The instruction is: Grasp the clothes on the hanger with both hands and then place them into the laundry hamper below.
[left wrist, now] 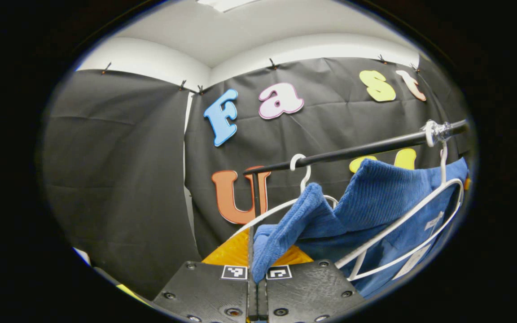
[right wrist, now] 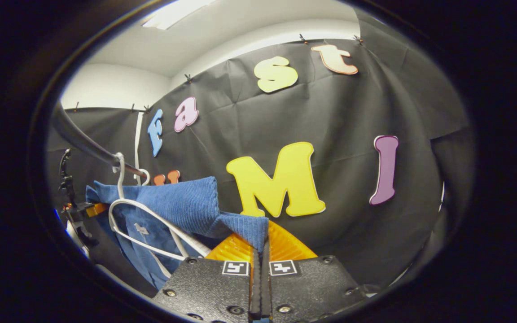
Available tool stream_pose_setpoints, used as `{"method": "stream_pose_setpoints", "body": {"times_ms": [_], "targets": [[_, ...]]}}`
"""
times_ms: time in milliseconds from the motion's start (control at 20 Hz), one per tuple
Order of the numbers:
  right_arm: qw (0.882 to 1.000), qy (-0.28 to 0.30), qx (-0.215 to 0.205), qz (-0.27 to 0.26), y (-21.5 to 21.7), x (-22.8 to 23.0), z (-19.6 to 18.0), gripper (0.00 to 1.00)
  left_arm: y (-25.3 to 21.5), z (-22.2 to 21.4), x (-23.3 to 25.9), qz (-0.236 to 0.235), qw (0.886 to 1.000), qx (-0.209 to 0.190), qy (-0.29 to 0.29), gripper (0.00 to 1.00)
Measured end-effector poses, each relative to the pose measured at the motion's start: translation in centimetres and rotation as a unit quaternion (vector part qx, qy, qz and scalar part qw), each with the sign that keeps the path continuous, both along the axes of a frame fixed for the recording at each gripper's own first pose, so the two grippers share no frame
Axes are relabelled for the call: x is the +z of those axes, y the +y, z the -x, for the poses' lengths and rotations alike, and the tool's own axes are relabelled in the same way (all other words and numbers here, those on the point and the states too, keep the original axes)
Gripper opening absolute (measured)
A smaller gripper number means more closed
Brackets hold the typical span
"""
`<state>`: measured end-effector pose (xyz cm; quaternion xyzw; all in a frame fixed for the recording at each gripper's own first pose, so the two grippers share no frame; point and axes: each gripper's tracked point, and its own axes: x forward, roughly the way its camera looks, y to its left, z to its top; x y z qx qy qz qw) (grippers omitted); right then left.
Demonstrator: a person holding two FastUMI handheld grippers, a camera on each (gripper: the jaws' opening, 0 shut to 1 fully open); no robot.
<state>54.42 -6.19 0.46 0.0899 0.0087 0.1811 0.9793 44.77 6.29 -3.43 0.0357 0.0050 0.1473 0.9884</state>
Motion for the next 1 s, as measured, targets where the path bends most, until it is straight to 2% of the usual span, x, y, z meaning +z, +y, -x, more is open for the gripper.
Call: {"method": "stream_pose_setpoints", "body": {"times_ms": [250,500,800,1000], "targets": [[0.999,0.038,0.015,0.016,1.5,-3.9,-0.7,0.04,1.4,0.6,-4.6,0.038,0.998,0.008,0.045,0.05],[0.995,0.093,0.018,0.018,1.0,-9.6,-0.6,0.04,1.2,1.4,-9.3,0.059,0.995,0.016,0.079,0.05],[0.989,0.14,0.029,0.04,2.0,-15.8,1.9,0.04,0.1,4.4,-15.4,0.052,0.989,0.027,0.137,0.05],[0.987,0.143,0.039,0.068,3.7,-16.8,4.2,0.04,-1.6,5.5,-16.5,0.028,0.988,0.006,0.151,0.05]]}}
